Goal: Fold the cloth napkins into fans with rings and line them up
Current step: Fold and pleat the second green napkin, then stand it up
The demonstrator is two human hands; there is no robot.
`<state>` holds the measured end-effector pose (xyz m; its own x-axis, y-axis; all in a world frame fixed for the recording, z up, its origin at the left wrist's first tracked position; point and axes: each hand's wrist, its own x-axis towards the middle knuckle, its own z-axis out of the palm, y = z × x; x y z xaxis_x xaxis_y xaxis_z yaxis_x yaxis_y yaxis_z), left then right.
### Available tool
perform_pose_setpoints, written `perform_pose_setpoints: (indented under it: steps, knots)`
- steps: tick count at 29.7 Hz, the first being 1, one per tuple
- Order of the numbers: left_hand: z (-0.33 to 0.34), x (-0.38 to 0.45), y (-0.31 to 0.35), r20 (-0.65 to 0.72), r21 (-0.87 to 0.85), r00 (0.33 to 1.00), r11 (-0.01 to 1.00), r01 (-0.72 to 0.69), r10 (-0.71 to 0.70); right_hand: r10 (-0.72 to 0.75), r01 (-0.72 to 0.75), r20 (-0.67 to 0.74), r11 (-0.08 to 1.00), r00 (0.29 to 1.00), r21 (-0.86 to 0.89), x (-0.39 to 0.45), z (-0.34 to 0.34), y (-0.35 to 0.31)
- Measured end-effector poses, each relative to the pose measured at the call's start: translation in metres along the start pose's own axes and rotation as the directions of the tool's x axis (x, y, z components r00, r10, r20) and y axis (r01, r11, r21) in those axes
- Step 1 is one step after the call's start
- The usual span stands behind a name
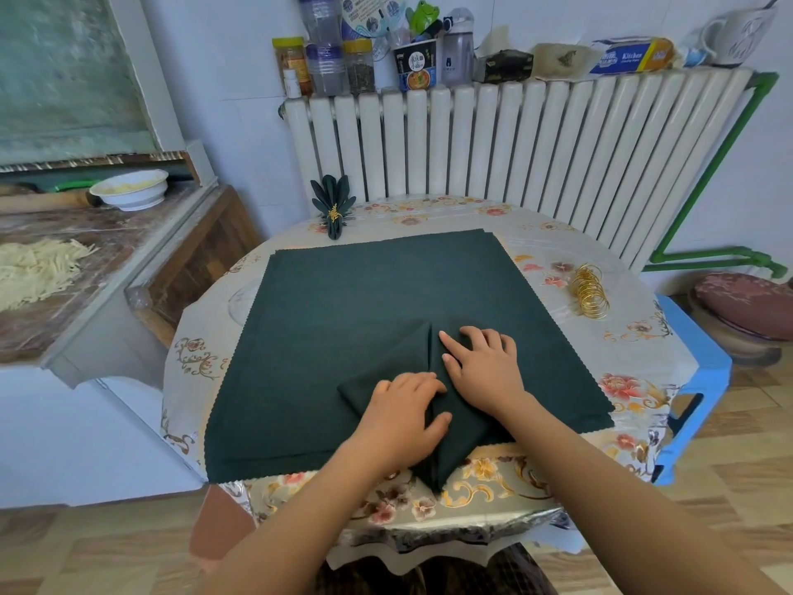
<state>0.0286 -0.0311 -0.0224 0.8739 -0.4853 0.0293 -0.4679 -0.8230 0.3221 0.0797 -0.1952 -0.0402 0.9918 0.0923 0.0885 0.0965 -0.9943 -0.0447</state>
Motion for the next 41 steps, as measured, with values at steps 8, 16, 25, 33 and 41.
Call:
perform_pose_setpoints:
  steps: [8, 16, 25, 33, 41]
  knots:
    - [-0.034, 0.054, -0.033, 0.166, -0.345, 0.986, 0.935, 0.084, -0.027, 0.177, 0.110, -0.429, 0.818, 0.886, 0.565, -0.058, -0.016, -0.022]
    - [-0.030, 0.094, -0.039, 0.027, -0.338, 0.980, 0.921, 0.193, -0.196, 0.018, 0.135, -0.343, 0.898, 0.939, 0.419, -0.090, 0.002, -0.040]
    - [-0.008, 0.128, -0.038, -0.025, -0.225, 0.985, 0.961, 0.162, -0.172, -0.087, 0.249, -0.373, 0.877, 0.924, 0.411, -0.090, 0.004, -0.042]
    - [-0.018, 0.110, -0.051, -0.044, -0.075, 0.975, 0.974, 0.213, -0.217, -0.231, 0.337, -0.292, 0.853, 0.928, 0.399, -0.086, -0.011, -0.032]
    - [-0.027, 0.021, -0.081, -0.277, -0.174, 0.765, 0.813, 0.555, -0.581, -0.357, 0.374, -0.122, 0.827, 0.926, 0.420, -0.075, -0.030, -0.017]
